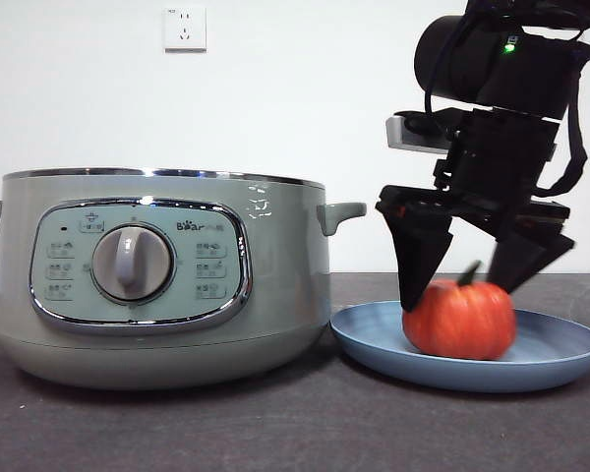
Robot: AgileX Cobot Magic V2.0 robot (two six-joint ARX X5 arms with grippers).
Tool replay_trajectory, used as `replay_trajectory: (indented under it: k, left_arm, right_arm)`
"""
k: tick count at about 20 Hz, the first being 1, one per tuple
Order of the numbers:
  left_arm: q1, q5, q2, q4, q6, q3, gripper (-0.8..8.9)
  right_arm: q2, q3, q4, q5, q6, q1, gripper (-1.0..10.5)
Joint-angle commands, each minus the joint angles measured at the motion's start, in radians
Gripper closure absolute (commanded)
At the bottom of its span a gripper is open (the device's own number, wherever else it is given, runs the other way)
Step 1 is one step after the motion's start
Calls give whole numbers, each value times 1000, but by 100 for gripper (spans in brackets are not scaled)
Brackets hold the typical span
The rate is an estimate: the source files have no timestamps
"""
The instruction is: Take the pumpkin out from the steamer,put the pumpkin in the blue plate,close the lid
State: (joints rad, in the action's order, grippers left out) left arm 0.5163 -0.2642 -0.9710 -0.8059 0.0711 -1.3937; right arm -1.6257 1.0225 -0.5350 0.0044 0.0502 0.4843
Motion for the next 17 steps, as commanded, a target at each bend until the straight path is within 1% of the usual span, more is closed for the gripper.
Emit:
replay_trajectory:
  k: [1,3,6,8,9,12,15,17]
  left_arm:
    - [1,10,11,51,12,-21,822]
    - [2,15,11,53,12,-21,822]
    - [1,108,2,53,11,-20,822]
    - [1,116,-17,48,11,-19,822]
    - [2,120,-34,48,10,-19,822]
    - [2,189,-91,51,3,-18,822]
    - [2,199,-168,54,0,-18,822]
    - [2,232,-220,61,-1,-15,822]
  right_arm:
    - [37,-10,-16,2,13,2,379]
    - [100,-10,-23,1,20,2,380]
    - [222,-10,-23,2,28,1,380]
    - [310,-10,-21,2,28,1,381]
    - [352,-10,-21,4,28,1,381]
    - [462,-10,-24,6,31,0,382]
    - [547,-10,-26,6,31,0,383]
    - [589,-10,-27,8,31,0,383]
